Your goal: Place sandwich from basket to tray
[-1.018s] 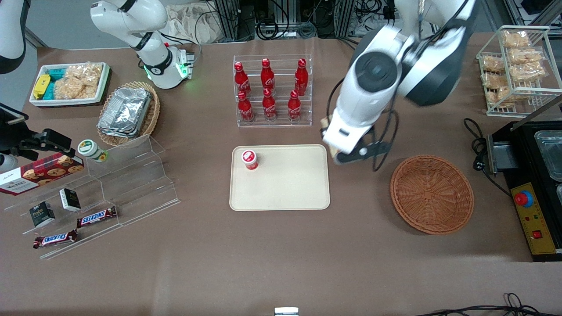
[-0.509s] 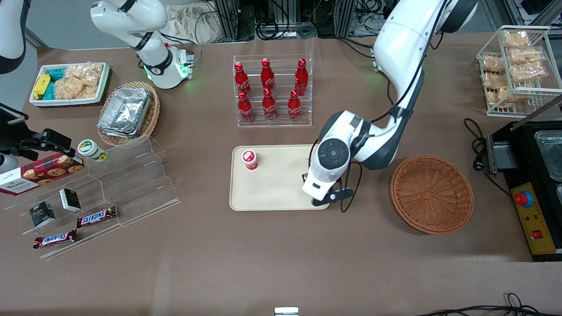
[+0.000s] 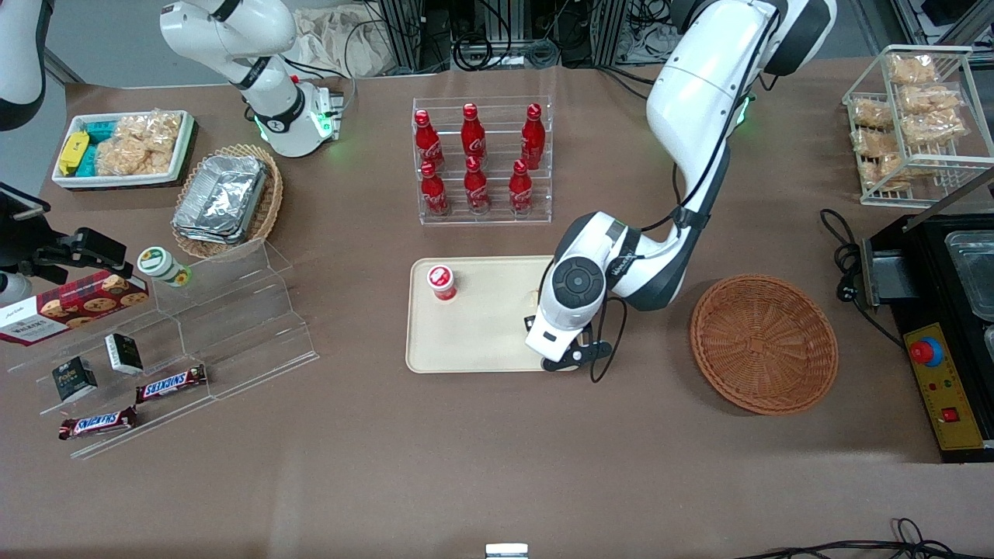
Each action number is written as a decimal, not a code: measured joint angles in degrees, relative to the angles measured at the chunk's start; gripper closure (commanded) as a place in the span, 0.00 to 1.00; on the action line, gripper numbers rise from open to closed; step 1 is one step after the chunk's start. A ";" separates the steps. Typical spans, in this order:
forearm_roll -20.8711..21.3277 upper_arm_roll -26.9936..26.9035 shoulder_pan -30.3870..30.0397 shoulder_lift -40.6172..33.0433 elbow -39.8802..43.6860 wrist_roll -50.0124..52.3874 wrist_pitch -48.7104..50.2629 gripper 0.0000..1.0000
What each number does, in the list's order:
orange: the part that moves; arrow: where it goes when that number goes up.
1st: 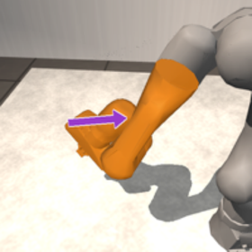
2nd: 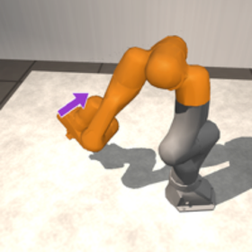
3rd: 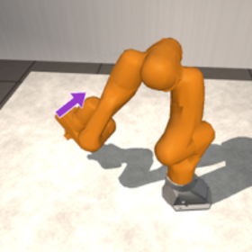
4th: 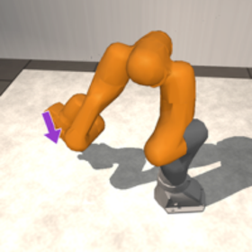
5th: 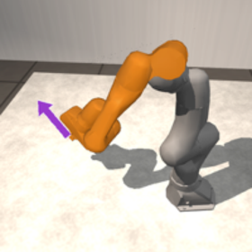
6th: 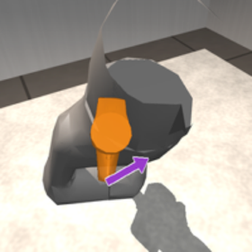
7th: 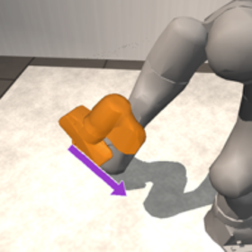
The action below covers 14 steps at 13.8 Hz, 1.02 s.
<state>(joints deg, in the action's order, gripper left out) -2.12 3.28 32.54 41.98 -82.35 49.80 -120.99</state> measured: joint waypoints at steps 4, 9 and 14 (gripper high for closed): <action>0.85 -2.40 -0.21 -8.63 1.91 4.20 8.56 0.00; 1.56 -8.43 -3.00 -22.98 1.32 -0.18 21.78 0.00; 1.60 -8.72 -11.05 -26.78 -0.34 -15.96 26.02 0.00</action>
<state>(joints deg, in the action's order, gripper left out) -0.52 -5.44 21.50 15.20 -82.69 33.84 -94.98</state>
